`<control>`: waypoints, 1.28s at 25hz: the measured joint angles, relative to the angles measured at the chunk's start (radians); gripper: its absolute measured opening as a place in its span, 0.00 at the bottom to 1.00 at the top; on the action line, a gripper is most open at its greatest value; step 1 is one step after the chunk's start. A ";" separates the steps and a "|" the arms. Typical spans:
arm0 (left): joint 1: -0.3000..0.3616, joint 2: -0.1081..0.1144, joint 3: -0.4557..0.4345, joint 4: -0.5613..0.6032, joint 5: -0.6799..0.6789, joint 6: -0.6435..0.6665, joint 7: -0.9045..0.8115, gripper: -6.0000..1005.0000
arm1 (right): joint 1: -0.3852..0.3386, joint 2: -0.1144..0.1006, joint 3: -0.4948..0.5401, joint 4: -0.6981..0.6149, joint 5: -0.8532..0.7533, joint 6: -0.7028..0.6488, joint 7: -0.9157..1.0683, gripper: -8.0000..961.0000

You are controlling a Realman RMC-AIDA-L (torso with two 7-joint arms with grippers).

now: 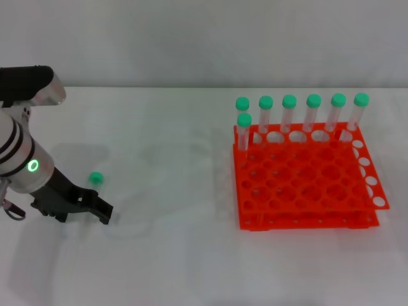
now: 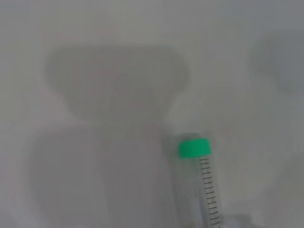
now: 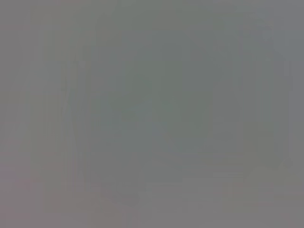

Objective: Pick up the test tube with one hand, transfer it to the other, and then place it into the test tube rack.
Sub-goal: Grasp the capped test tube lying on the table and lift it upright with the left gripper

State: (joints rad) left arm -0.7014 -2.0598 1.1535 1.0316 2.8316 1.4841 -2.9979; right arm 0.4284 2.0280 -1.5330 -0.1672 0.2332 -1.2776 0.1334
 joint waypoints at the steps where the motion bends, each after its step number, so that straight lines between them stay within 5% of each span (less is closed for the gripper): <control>1: 0.001 0.002 0.000 -0.002 0.000 0.000 -0.001 0.86 | 0.000 0.000 0.000 0.000 0.000 0.000 0.000 0.85; 32: -0.013 0.017 -0.009 -0.030 0.000 0.010 -0.010 0.70 | -0.004 0.000 -0.012 -0.002 0.000 -0.026 0.015 0.85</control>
State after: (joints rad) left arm -0.7148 -2.0429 1.1445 1.0016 2.8316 1.4940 -3.0077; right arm 0.4249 2.0279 -1.5447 -0.1688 0.2332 -1.3036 0.1488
